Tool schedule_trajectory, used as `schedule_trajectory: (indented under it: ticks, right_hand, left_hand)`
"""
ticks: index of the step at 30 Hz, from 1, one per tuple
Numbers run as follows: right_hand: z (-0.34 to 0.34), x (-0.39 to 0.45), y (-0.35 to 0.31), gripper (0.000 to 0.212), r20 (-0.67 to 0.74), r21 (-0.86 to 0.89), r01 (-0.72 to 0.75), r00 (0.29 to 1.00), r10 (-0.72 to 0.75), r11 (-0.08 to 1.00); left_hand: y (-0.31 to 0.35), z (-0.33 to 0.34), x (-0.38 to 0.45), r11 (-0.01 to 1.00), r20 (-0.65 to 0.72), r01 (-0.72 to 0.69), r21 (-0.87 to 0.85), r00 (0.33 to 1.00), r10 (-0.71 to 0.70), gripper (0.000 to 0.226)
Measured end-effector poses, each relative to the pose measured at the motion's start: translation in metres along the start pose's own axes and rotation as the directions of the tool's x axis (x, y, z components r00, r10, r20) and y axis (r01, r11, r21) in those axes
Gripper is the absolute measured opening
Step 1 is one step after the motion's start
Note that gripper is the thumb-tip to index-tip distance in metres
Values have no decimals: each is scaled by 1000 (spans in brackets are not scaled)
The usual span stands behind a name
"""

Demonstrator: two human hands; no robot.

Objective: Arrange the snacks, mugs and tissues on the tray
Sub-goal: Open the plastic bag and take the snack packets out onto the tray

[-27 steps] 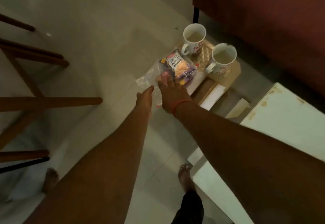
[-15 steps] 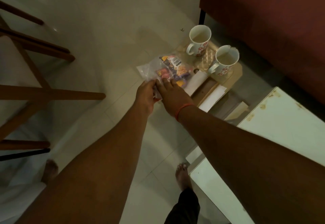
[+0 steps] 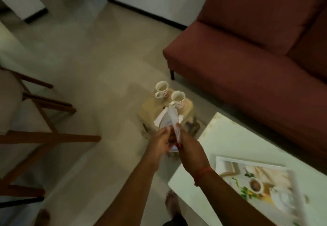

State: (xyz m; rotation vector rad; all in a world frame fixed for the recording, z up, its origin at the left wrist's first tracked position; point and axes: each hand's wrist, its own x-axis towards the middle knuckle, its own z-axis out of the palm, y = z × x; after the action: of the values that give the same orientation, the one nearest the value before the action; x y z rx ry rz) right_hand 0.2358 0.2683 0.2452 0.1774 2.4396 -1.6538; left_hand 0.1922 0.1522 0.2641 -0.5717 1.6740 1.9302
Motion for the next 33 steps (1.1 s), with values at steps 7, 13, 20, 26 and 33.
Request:
schedule_trajectory:
  ticks: [7, 13, 20, 26, 33]
  right_hand:
    - [-170, -163, 33, 50, -187, -62, -189, 967, 175, 980]
    - [-269, -277, 57, 35, -422, 349, -133, 861, 282, 928]
    - [-323, -348, 55, 26, -579, 507, 57, 761, 291, 860]
    - [-347, -370, 59, 31, -657, 502, 77, 681, 322, 862]
    - [-358, -363, 67, 22, -744, 273, -176, 585, 324, 946]
  left_hand:
    - [-61, 167, -114, 833, 390, -283, 475, 917, 89, 40]
    - [-98, 292, -195, 556, 671, -621, 552, 727, 145, 50]
    - [-95, 361, -243, 364, 760, -801, 475, 582, 289, 33]
    - [-64, 383, -256, 632, 636, -646, 428, 712, 297, 28]
    - [-8, 390, -273, 960, 508, -277, 38, 833, 220, 35]
